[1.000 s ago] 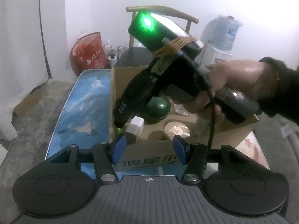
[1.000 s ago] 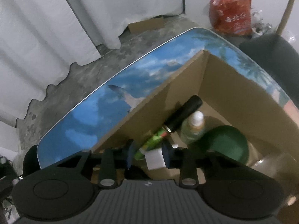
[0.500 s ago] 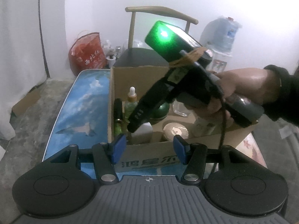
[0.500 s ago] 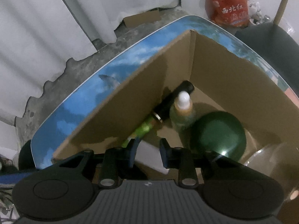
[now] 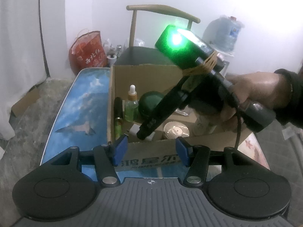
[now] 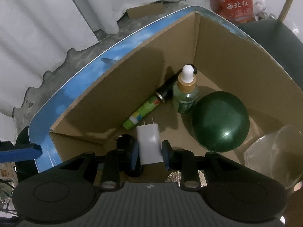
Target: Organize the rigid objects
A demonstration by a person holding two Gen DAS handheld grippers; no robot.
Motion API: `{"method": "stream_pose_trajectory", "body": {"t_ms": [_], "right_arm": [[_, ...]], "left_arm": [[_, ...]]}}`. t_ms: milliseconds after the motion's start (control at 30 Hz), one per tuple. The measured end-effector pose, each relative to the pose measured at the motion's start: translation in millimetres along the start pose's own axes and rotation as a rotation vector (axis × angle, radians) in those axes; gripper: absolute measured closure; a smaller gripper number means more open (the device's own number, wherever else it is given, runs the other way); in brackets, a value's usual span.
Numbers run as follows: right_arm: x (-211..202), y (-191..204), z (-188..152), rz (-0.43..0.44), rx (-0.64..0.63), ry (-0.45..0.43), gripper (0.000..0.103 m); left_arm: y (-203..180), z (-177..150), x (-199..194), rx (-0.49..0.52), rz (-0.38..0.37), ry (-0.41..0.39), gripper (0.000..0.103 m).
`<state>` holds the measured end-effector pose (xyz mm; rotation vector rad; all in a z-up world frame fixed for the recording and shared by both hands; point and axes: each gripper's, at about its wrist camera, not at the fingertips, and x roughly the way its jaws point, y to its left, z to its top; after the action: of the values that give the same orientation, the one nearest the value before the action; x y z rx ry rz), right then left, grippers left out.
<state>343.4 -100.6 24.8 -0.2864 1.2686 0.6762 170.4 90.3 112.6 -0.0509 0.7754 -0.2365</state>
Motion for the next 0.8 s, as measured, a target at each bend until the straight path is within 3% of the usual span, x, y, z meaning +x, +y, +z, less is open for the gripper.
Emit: {"method": "stream_pose_trajectory", "body": {"t_ms": [200,400,433,533,600,733,800], "right_arm": [[-49.2,-14.0,-15.3,0.036,0.12,-0.111,0.073],[-114.9,-20.6,-79.8,0.054,0.283,-0.303,0.071],[-123.4,-20.2,-92.4,0.052,0.309,-0.339,0.068],[-146.1,-19.3,-136.9,0.033,0.434,-0.469,0.038],[-157.4,-13.9,-166.4,-0.012,0.51,-0.564,0.033],[-164.1,-0.4,-215.1,-0.099,0.654,-0.687,0.005],[-161.7,10.9,-228.6,-0.172,0.679,-0.715,0.002]], "left_arm": [[0.6,-1.2,-3.7,-0.011,-0.007,-0.008,0.045],[-2.6,-5.6,-10.6,-0.015,-0.007,-0.013,0.035],[-3.8,-6.5,-12.0,-0.017,-0.004,-0.016,0.032],[-7.0,-8.3,-13.7,-0.022,-0.001,-0.019,0.024],[-10.2,-9.6,-14.9,-0.022,0.007,-0.02,0.017],[-18.6,-11.6,-16.2,-0.01,0.051,-0.024,0.005],[-23.6,-11.5,-15.4,-0.005,0.073,-0.021,0.002]]}}
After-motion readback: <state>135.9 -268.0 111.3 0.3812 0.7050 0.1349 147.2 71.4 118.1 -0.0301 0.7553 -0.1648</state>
